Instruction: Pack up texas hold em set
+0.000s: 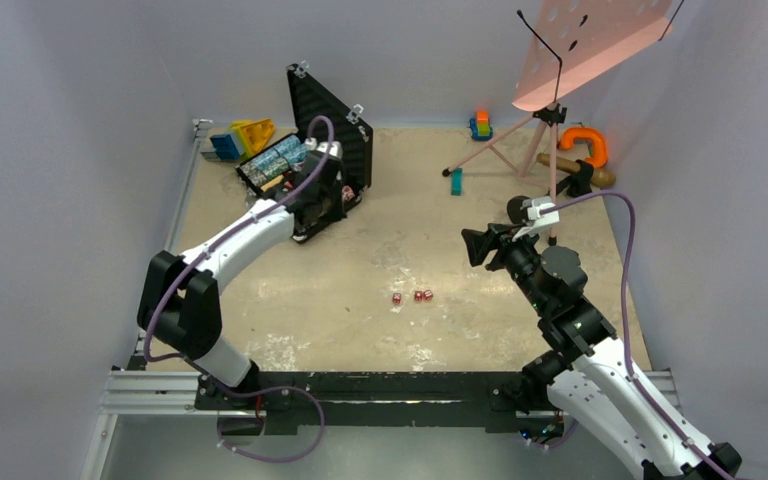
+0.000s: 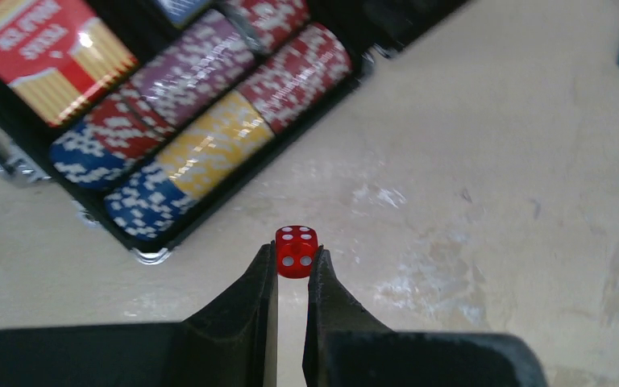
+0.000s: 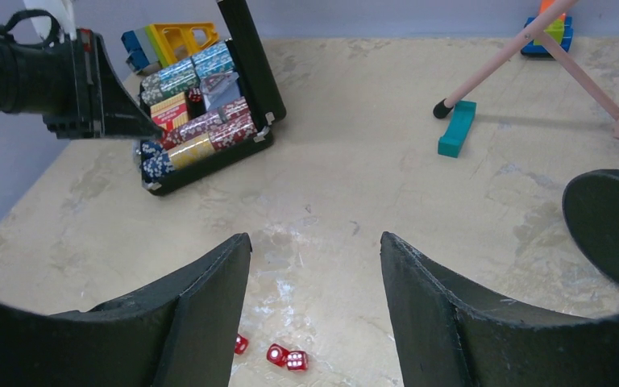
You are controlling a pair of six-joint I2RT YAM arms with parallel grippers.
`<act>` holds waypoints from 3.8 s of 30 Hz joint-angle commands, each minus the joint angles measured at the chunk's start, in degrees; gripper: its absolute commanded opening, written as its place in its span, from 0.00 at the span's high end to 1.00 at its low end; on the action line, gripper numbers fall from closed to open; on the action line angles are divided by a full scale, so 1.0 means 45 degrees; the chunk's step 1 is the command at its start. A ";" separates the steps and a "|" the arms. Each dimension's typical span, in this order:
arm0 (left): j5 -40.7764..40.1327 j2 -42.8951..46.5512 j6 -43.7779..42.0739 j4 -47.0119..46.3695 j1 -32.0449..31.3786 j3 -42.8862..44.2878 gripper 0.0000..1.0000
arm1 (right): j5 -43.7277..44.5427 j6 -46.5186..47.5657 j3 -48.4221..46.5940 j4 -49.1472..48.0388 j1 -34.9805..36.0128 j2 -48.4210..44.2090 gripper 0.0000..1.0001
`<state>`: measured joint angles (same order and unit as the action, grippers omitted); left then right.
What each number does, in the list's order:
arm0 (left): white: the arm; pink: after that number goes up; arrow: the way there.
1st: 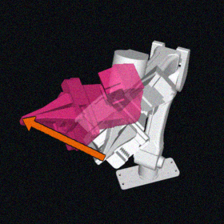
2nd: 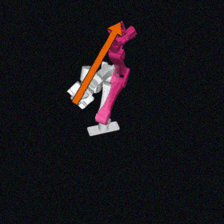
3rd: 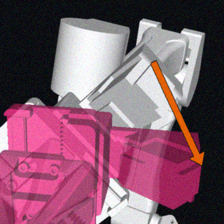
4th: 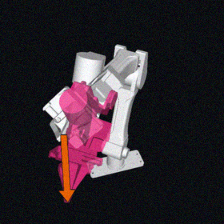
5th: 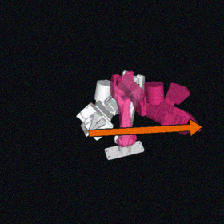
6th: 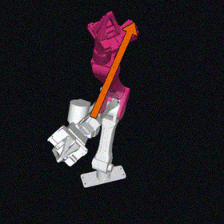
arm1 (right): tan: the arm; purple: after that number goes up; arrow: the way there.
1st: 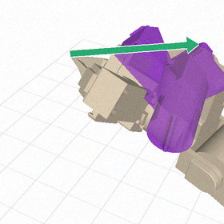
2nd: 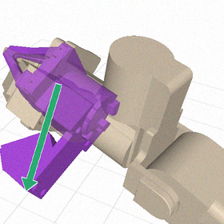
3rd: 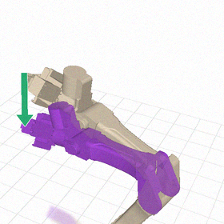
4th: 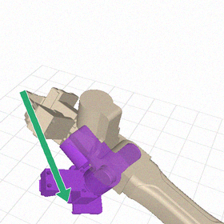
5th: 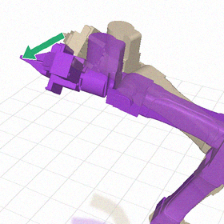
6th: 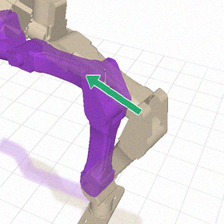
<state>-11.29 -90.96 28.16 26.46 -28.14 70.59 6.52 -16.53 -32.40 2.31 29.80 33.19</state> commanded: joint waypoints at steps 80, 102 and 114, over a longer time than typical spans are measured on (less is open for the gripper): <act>-0.0773 -0.8791 0.4370 0.2904 0.5004 0.9280 0.74 | 0.0174 0.0171 -0.0008 -0.0272 -0.0034 -0.0039 0.36; -0.0773 -0.6119 0.3158 -0.0135 0.4984 0.6782 0.66 | 0.0171 0.0181 -0.0021 -0.0268 -0.0037 0.0037 0.36; 0.0435 -0.1701 0.1353 -0.2972 0.4475 0.1996 0.60 | 0.0274 0.0159 -0.0009 -0.0278 -0.0037 -0.0060 0.36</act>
<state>-12.73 -106.87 37.89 20.14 -6.57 88.53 6.55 -16.47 -32.38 2.55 29.82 33.36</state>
